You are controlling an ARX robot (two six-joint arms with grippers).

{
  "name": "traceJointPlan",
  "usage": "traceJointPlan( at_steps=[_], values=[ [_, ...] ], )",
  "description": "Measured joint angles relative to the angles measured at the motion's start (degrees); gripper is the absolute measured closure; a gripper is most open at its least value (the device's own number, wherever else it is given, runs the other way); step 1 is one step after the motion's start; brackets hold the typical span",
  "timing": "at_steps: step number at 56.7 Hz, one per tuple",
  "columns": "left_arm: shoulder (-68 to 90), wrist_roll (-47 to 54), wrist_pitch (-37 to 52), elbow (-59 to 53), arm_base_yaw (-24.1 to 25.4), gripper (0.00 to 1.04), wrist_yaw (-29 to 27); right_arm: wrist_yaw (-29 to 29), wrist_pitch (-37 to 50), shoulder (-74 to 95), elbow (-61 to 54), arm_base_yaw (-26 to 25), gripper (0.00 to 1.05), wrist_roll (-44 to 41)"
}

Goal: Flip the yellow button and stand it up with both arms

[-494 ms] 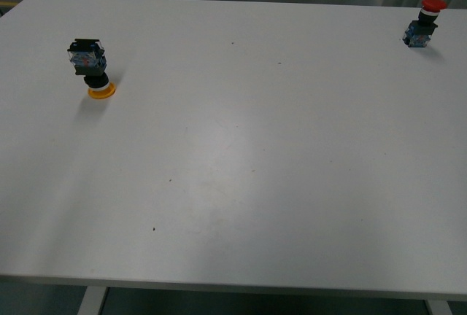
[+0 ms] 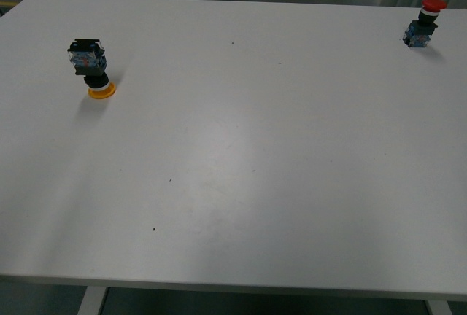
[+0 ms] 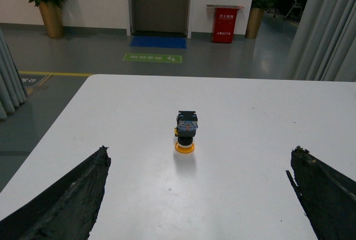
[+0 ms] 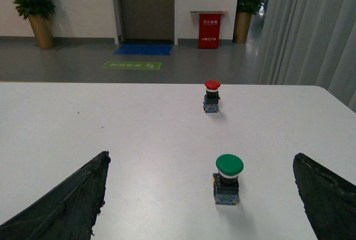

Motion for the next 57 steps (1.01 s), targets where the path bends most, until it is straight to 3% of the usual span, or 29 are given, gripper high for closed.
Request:
traceJointPlan(
  at_steps=[35, 37, 42, 49, 57],
  values=[
    [0.3, -0.3, -0.4, 0.2, -0.1, 0.07, -0.7, 0.0, 0.0, 0.0, 0.0, 0.0, 0.07, 0.0],
    [3.6, -3.7, -6.8, 2.5, -0.3, 0.07, -5.4, 0.0, 0.0, 0.0, 0.0, 0.0, 0.07, 0.0],
    [15.8, -11.1, -15.7, 8.3, 3.1, 0.07, -7.5, 0.0, 0.0, 0.0, 0.0, 0.0, 0.07, 0.0],
    [33.5, -13.9, -7.8, 13.1, 11.0, 0.07, -2.3, 0.0, 0.0, 0.0, 0.0, 0.0, 0.07, 0.0],
    [49.8, -12.5, 3.7, 18.0, 13.8, 0.07, 1.6, 0.0, 0.0, 0.0, 0.0, 0.0, 0.07, 0.0]
  ],
)
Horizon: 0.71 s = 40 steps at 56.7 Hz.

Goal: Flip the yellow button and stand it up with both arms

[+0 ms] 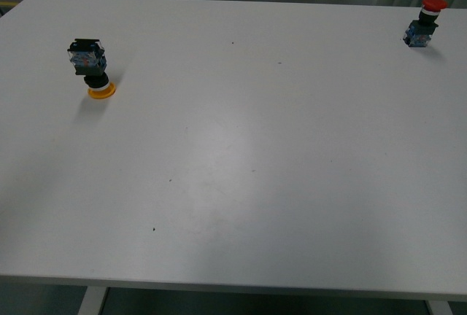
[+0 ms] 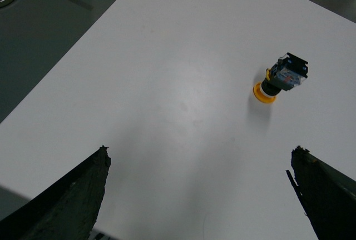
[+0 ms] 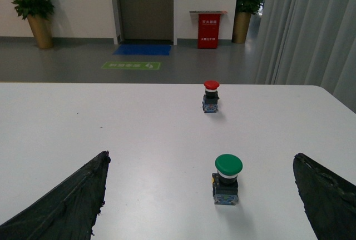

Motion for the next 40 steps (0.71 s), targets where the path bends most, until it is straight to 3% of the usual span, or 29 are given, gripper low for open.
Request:
traceJointPlan(
  at_steps=[16, 40],
  values=[
    [26.3, 4.9, 11.8, 10.0, -2.8, 0.07, 7.8, 0.0, 0.0, 0.0, 0.0, 0.0, 0.07, 0.0],
    [49.9, 9.7, 13.9, 28.8, -10.1, 0.07, 2.2, 0.0, 0.0, 0.0, 0.0, 0.0, 0.07, 0.0]
  ],
)
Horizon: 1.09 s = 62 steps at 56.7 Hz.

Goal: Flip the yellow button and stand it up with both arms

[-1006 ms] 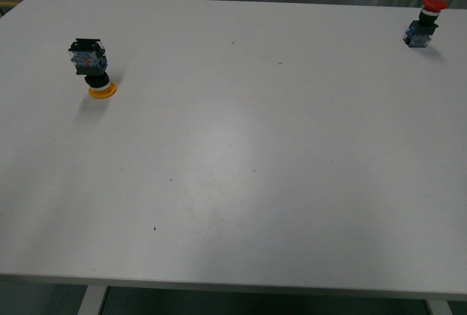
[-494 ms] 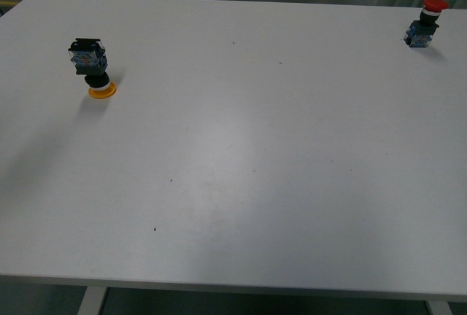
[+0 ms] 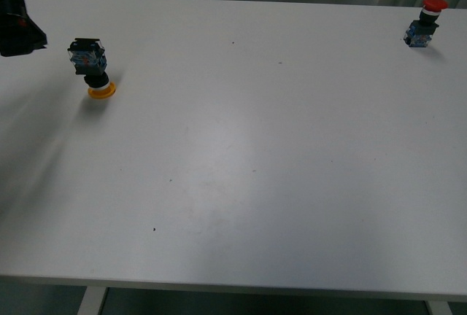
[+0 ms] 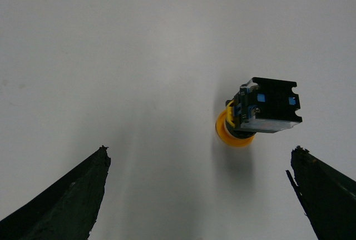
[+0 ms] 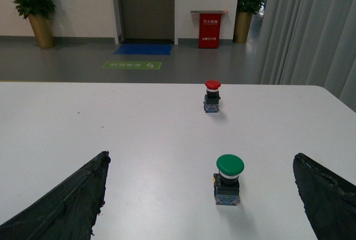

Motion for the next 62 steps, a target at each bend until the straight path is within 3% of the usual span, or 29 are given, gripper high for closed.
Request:
traceJointPlan(
  at_steps=[11, 62],
  values=[
    [3.8, 0.1, -3.2, 5.7, -3.2, 0.07, -2.2, 0.0, 0.0, 0.0, 0.0, 0.0, 0.07, 0.0],
    [11.1, 0.4, -9.4, 16.7, -8.1, 0.07, -3.9, 0.0, 0.0, 0.0, 0.0, 0.0, 0.07, 0.0]
  ],
)
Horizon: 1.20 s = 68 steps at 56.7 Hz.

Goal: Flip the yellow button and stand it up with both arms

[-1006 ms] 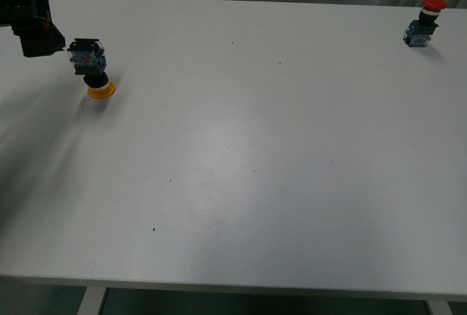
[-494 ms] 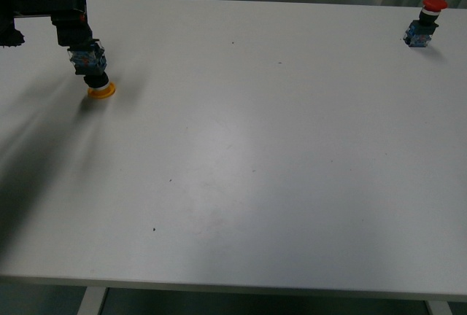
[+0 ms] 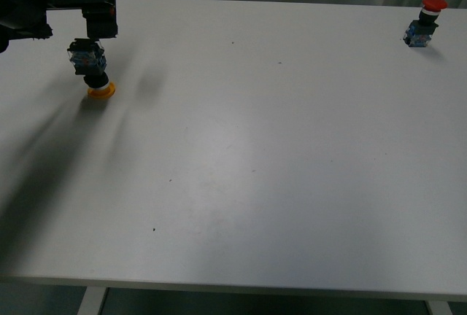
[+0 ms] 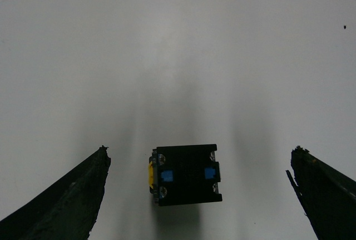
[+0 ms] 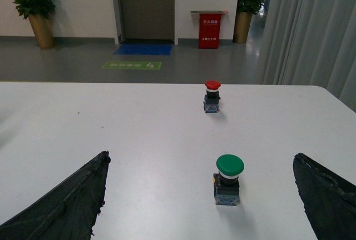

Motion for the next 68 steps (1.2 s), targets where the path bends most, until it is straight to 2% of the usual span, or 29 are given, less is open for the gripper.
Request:
traceJointPlan(
  at_steps=[57, 68],
  values=[
    [3.7, -1.8, -3.1, 3.6, -0.6, 0.07, -0.3, 0.0, 0.0, 0.0, 0.0, 0.0, 0.07, 0.0],
    [3.7, -1.9, -3.7, 3.9, -0.6, 0.34, -1.0, 0.0, 0.0, 0.0, 0.0, 0.0, 0.07, 0.0]
  ],
)
